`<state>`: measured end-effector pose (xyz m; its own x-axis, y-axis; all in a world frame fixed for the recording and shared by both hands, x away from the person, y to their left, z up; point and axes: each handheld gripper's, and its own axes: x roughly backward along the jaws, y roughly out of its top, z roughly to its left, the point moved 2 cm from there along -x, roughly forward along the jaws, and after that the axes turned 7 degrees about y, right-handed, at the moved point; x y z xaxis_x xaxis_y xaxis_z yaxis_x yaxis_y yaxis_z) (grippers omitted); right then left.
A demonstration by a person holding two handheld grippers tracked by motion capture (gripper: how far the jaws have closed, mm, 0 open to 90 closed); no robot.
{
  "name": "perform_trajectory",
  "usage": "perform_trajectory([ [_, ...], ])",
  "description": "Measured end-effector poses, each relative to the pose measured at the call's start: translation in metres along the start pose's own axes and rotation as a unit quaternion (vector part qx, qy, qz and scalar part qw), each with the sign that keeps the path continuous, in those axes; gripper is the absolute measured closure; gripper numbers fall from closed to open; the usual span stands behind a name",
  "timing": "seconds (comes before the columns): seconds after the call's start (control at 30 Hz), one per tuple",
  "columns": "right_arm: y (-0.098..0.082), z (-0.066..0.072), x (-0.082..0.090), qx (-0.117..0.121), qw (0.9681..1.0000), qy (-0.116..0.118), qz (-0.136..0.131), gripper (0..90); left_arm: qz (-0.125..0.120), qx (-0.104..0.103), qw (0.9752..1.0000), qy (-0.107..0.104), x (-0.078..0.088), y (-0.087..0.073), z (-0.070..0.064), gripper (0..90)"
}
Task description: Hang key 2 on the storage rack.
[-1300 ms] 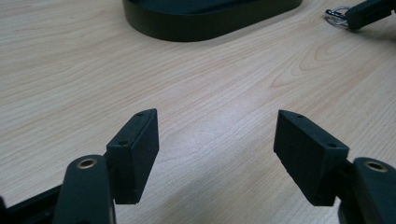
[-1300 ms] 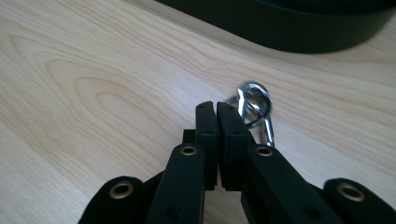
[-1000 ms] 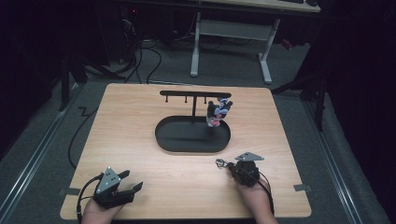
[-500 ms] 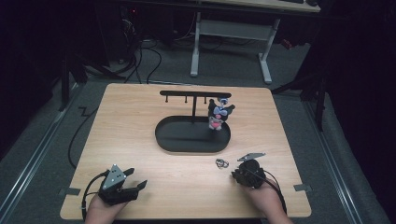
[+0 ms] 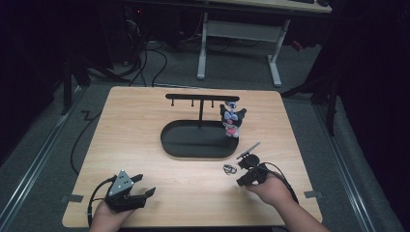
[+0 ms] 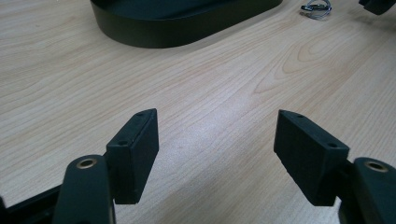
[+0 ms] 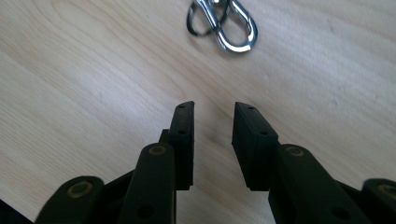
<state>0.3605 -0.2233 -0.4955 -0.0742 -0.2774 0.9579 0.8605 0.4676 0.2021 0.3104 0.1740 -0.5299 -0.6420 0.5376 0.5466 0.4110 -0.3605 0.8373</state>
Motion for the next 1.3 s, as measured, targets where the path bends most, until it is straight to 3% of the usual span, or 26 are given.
perform_trajectory([
  [0.1, 0.012, 0.001, 0.001, -0.004, 1.0, 0.008, 0.002, 68.0, -0.002, 0.001, 1.0, 0.0, 0.0, 0.0, 0.001, 31.5],
  [0.27, 0.033, -0.003, -0.003, -0.009, 0.9999, 0.001, 0.009, 66.9, -0.001, 0.001, 1.0, 0.001, 0.001, 0.0, 0.001, 31.5],
  [0.43, 0.044, -0.007, -0.007, -0.017, 0.9998, 0.005, 0.01, 66.2, -0.001, 0.001, 1.0, 0.002, 0.001, 0.0, 0.002, 31.5],
  [0.67, 0.052, -0.007, -0.012, -0.016, 0.9996, 0.018, 0.018, 68.2, 0.002, -0.003, 1.0, 0.001, 0.0, 0.0, 0.0, 31.6],
  [0.9, 0.057, -0.006, -0.016, -0.026, 0.9991, 0.019, 0.027, 75.5, 0.001, -0.001, 1.0, 0.002, 0.0, -0.001, 0.001, 31.6],
  [1.3, 0.056, -0.006, -0.016, -0.033, 0.9984, 0.043, 0.014, 85.5, 0.005, -0.003, 1.0, 0.001, 0.0, -0.001, 0.0, 31.7],
])
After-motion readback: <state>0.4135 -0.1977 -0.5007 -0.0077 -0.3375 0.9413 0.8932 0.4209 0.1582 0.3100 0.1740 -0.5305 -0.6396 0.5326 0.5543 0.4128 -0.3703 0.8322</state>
